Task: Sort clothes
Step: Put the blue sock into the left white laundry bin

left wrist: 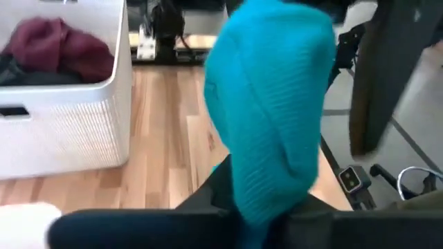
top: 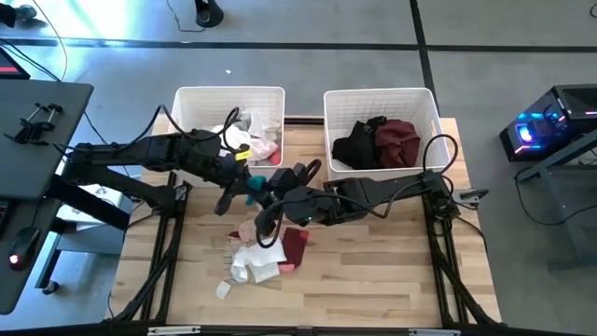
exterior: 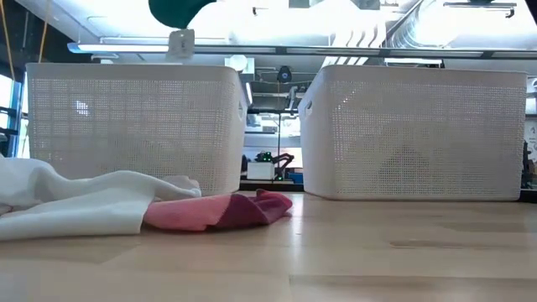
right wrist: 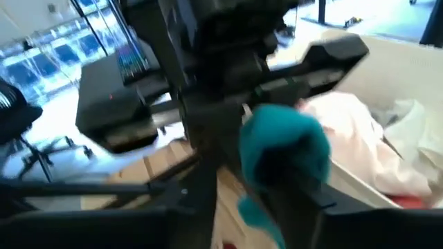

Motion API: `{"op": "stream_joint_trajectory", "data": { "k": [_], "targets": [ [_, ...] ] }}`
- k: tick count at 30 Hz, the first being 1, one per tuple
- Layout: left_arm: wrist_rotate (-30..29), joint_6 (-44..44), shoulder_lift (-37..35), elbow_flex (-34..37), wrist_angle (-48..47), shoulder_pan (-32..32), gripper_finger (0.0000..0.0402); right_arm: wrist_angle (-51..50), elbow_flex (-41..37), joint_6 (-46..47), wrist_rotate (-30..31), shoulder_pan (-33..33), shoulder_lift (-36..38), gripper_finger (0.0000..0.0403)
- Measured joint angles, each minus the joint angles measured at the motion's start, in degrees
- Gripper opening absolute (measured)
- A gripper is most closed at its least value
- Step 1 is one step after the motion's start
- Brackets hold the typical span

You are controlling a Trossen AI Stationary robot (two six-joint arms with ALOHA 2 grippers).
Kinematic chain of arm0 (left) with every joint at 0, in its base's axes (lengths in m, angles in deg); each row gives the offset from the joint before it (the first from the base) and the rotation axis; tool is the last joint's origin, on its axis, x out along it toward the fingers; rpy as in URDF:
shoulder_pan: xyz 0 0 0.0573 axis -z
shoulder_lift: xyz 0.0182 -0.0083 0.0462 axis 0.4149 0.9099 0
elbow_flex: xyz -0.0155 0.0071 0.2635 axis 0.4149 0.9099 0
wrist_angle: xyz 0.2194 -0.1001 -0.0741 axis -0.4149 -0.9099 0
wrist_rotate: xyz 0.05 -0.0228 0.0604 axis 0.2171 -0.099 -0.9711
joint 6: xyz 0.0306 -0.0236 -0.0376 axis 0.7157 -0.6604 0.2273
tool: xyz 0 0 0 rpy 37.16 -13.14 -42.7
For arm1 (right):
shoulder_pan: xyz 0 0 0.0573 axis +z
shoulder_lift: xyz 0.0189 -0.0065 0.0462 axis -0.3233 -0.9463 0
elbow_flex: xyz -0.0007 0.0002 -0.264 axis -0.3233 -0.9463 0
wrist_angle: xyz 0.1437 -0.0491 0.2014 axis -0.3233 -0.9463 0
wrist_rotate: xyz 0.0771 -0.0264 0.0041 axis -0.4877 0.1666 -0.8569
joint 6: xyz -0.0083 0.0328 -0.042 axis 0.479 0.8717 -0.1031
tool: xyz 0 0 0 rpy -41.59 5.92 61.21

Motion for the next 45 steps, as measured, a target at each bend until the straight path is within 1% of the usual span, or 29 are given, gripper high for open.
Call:
{"op": "stream_joint_trajectory", "data": {
  "k": [1,3,6,8,11,15,20,26,28,34,37,40,42,45],
  "targets": [
    [-0.2,-0.5,-0.2,0.0,-0.9,0.0,0.0009,-1.4,0.0,0.3,-0.1,0.2,0.3,0.0129],
    [-2.5,-2.2,-0.6,0.0,-3.1,-0.1,0.0007,-4.7,0.0,2.4,-0.2,0.8,1.4,0.0143],
    [-7.2,-3.3,-1.7,0.0,-8.1,-0.3,0.0008,-11.4,0.0,7.1,0.4,1.9,4.0,0.0147],
    [-8.9,-4.4,-2.4,0.0,-11.1,-1.4,0.0004,-16.1,0.0,9.6,1.8,2.9,5.5,0.0146],
    [-9.1,-6.0,-3.2,0.0,-15.4,-4.7,0.0003,-20.1,0.0,11.1,4.2,4.7,6.9,0.0144],
    [-9.2,-5.5,-3.8,0.0,-18.1,-11.4,0.0002,-20.9,0.0,10.1,5.9,7.5,7.4,0.0144],
    [-8.1,-3.6,-3.2,0.0,-17.1,-20.9,0.0001,-21.1,-1.2,11.0,6.8,9.3,7.4,0.0144],
    [-0.8,-0.3,0.5,0.0,-15.2,-31.3,0.0001,-22.6,-1.4,12.6,6.9,9.7,7.4,0.0144],
    [0.4,0.9,2.4,0.0,-15.3,-33.9,0.0001,-22.8,-1.4,12.6,6.9,9.7,7.4,0.0144],
    [0.2,3.0,8.4,0.0,-14.1,-39.3,0.0002,-23.0,-1.4,12.6,6.8,9.7,7.4,0.0144],
    [0.0,3.5,11.4,0.0,-14.0,-41.1,0.0009,-23.1,-1.4,12.6,6.8,9.7,7.4,0.0144],
    [0.0,3.5,14.0,0.0,-14.0,-42.4,0.0025,-23.1,-1.4,12.7,6.8,9.7,7.4,0.0144],
    [0.0,3.5,15.2,0.0,-14.1,-43.2,0.0045,-23.2,-1.4,13.2,6.7,9.7,7.4,0.0144],
    [0.1,3.5,16.4,0.0,-14.1,-44.2,0.0084,-23.2,-1.4,14.0,6.7,9.7,7.4,0.0144]
  ]
}}
